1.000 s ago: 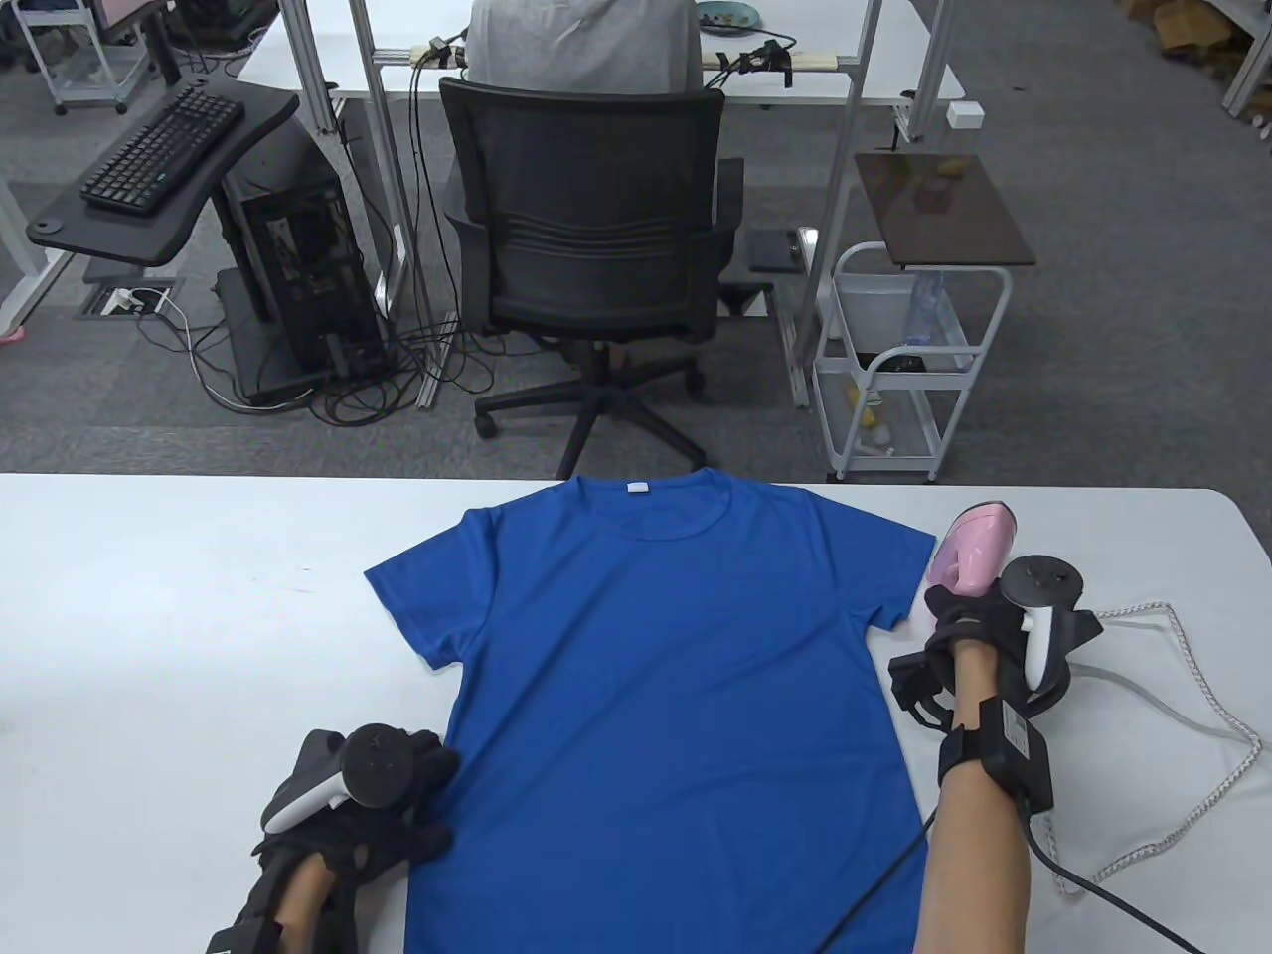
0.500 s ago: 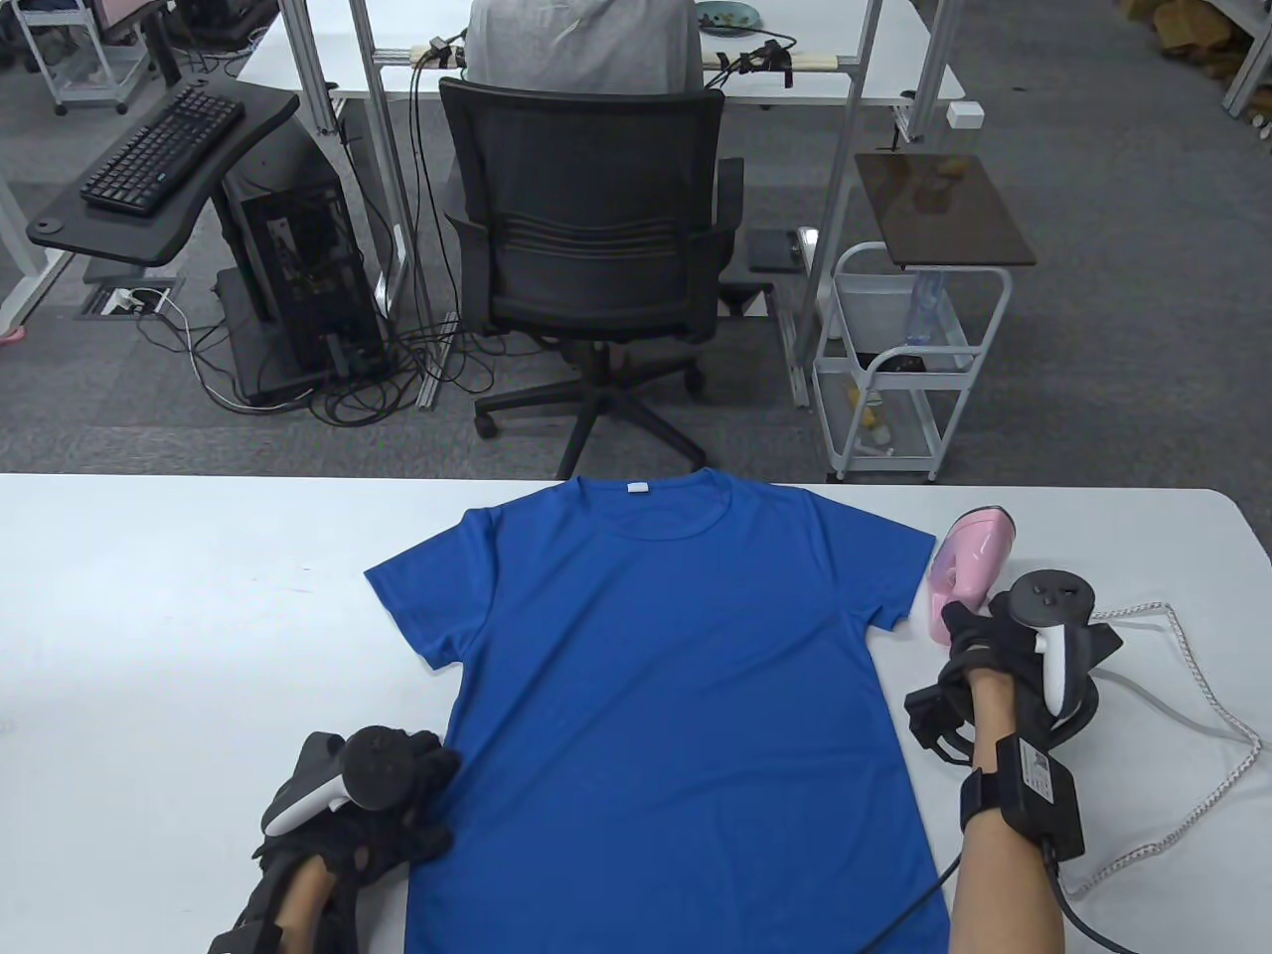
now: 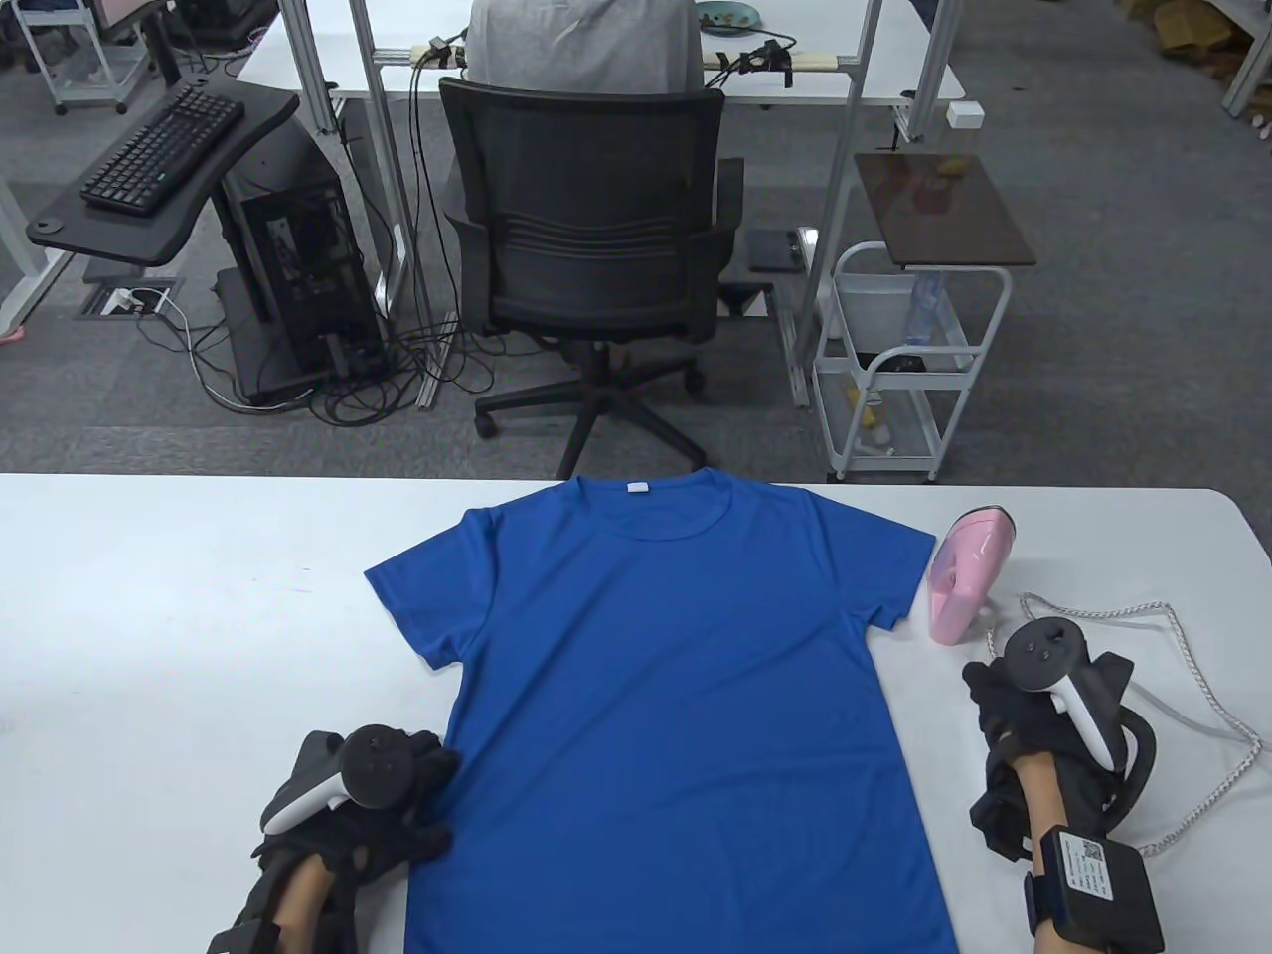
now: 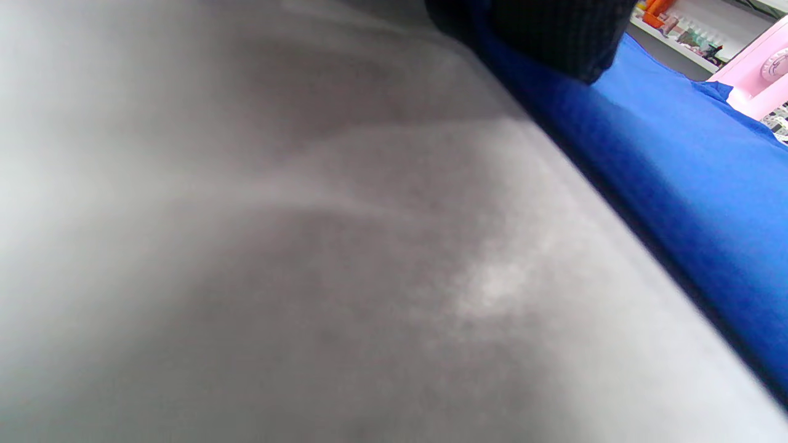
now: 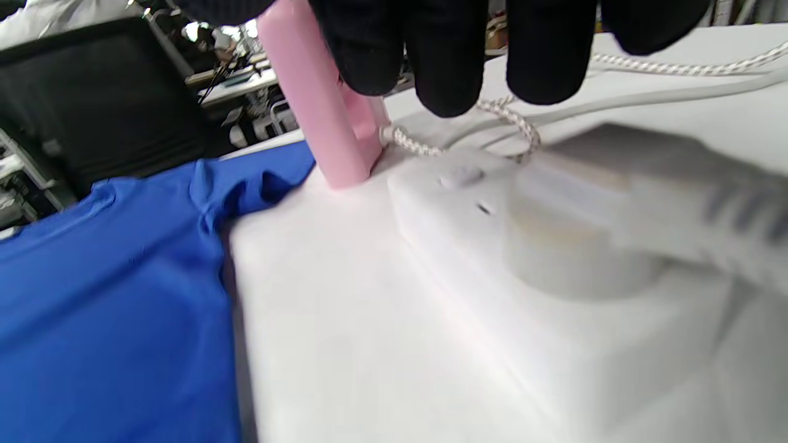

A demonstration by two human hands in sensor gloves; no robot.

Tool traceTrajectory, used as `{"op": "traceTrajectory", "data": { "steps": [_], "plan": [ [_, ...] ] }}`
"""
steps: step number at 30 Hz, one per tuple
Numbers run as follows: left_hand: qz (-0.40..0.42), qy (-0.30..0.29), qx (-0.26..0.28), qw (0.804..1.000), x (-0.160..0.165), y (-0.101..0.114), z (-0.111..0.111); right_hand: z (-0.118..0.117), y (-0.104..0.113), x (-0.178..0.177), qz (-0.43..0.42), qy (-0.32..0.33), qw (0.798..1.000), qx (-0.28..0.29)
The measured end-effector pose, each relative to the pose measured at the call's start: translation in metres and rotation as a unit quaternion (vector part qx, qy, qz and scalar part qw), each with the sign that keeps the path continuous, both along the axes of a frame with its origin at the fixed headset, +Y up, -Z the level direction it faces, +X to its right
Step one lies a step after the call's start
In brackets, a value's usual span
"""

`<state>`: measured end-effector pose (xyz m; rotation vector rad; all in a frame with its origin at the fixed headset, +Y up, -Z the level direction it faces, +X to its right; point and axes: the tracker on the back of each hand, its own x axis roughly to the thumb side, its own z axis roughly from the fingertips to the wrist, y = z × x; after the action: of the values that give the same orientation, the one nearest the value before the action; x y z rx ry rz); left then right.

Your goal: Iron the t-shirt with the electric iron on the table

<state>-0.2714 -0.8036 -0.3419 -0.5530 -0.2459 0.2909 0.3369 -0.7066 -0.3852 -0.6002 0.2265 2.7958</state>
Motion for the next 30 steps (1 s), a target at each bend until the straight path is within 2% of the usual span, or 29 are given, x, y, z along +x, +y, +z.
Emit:
{"op": "traceTrajectory", "data": {
  "steps": [4,8,14,22,25,27,30],
  "plan": [
    [-0.002,-0.001,-0.001,1.0,0.0,0.0,0.0,-0.002,-0.013,-0.002,-0.004,0.018,0.999,-0.041],
    [-0.004,-0.002,-0.001,1.0,0.0,0.0,0.0,-0.003,-0.017,-0.006,0.012,0.018,0.999,-0.029],
    [-0.006,-0.002,-0.001,1.0,0.001,0.0,0.0,-0.004,-0.025,-0.014,0.044,0.023,0.997,-0.055],
    [-0.031,-0.012,0.006,0.999,0.006,0.005,0.0,-0.002,-0.025,-0.018,0.063,0.023,0.997,-0.032],
    [-0.05,-0.024,0.004,0.998,0.014,0.016,0.002,0.003,-0.017,-0.025,0.068,0.035,0.997,0.008],
    [-0.061,-0.027,0.02,0.998,0.023,0.03,0.004,0.007,-0.008,-0.035,0.074,0.047,0.995,0.039],
    [-0.096,-0.013,0.11,0.989,0.042,0.059,0.006,0.011,0.012,-0.063,0.074,0.083,0.99,0.086]
  ]
}}
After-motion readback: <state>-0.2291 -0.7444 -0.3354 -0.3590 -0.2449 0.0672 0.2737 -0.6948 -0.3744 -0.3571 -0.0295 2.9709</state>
